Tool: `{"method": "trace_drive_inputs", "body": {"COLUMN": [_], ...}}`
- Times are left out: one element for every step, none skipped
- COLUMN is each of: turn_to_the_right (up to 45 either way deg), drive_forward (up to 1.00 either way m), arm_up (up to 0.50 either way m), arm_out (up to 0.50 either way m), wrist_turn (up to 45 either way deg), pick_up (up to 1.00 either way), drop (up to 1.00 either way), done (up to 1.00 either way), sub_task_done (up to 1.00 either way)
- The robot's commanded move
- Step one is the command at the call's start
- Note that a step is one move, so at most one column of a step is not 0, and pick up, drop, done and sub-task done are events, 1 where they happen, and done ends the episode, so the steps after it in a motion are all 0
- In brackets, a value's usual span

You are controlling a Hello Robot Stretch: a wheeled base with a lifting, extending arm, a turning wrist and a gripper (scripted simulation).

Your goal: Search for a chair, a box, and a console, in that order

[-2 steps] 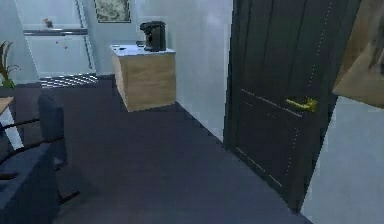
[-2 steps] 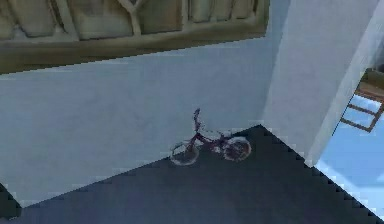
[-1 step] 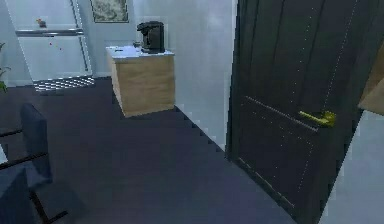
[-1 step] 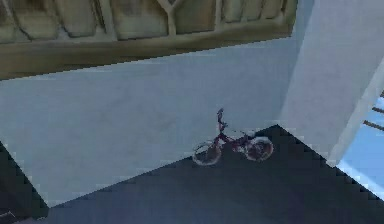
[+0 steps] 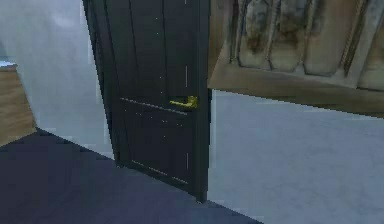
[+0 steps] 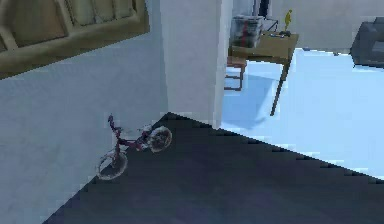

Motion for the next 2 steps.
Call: {"method": "trace_drive_inputs", "body": {"turn_to_the_right": [0.0,-45.0], "drive_forward": [0.3,0.0], "arm_up": [0.0,0.0], "arm_out": [0.0,0.0], "wrist_turn": [0.0,0.0], "pick_up": [0.0,0.0], "drop": [0.0,0.0], "done": [0.0,0.0], "sub_task_done": [0.0,0.0]}}
